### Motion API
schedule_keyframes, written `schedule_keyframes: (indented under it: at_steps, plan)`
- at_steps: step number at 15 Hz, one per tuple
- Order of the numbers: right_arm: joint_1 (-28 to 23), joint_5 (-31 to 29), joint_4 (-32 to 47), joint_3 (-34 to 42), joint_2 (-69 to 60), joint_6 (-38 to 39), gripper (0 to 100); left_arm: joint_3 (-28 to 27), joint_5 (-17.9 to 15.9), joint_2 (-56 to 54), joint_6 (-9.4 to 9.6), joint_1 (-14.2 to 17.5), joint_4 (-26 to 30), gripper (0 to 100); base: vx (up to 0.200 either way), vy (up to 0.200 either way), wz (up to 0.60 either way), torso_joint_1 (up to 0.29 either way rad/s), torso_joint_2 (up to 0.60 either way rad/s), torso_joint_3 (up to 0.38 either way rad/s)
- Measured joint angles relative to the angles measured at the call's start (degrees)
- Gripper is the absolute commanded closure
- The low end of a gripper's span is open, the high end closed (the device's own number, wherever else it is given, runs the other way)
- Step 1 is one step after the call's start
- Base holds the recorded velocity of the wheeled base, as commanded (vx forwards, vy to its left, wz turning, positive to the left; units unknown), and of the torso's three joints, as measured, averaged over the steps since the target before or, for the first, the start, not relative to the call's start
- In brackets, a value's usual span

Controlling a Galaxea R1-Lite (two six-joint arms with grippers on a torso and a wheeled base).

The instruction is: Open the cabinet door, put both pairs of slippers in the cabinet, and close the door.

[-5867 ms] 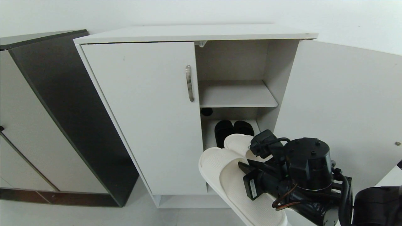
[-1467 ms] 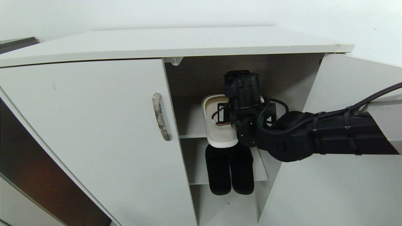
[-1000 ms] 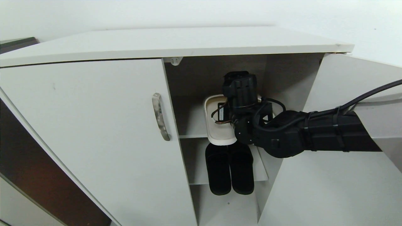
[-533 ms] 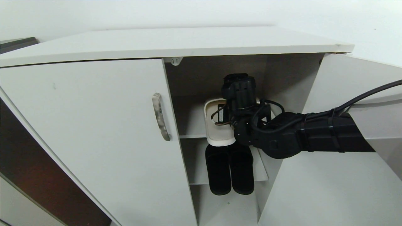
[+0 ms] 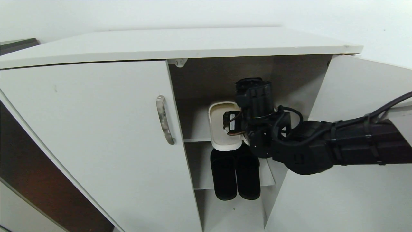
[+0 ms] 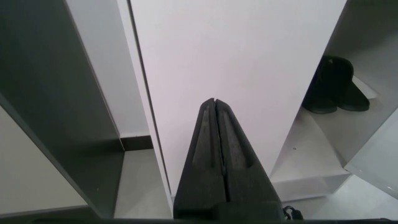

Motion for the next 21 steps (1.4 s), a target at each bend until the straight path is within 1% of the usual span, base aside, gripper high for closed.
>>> schedule_keyframes:
  at_steps: [6, 7, 9, 13, 21]
  plan:
    - [5.4, 0.3, -6.5, 17.3, -10.0, -0.4, 0, 0.0, -0.1, 0.0, 0.00, 0.0, 0.0, 100, 0.000, 0.000, 0.00, 0.000, 0.00, 0.000]
    - [6.5, 0.3, -7.1, 19.2, -11.2, -0.4, 100, 0.0, -0.1, 0.0, 0.00, 0.0, 0.0, 100, 0.000, 0.000, 0.00, 0.000, 0.00, 0.000]
    - [8.1, 0.5, -8.3, 21.2, -12.7, -0.3, 100, 0.0, -0.1, 0.0, 0.00, 0.0, 0.0, 100, 0.000, 0.000, 0.00, 0.000, 0.00, 0.000]
    - [9.4, 0.4, -11.1, 24.5, -14.1, -0.4, 100, 0.0, -0.1, 0.0, 0.00, 0.0, 0.0, 100, 0.000, 0.000, 0.00, 0.000, 0.00, 0.000]
    - [10.2, 0.2, -11.3, 25.5, -14.3, -0.5, 100, 0.0, 0.0, 0.0, 0.00, 0.0, 0.0, 100, 0.000, 0.000, 0.00, 0.000, 0.00, 0.000]
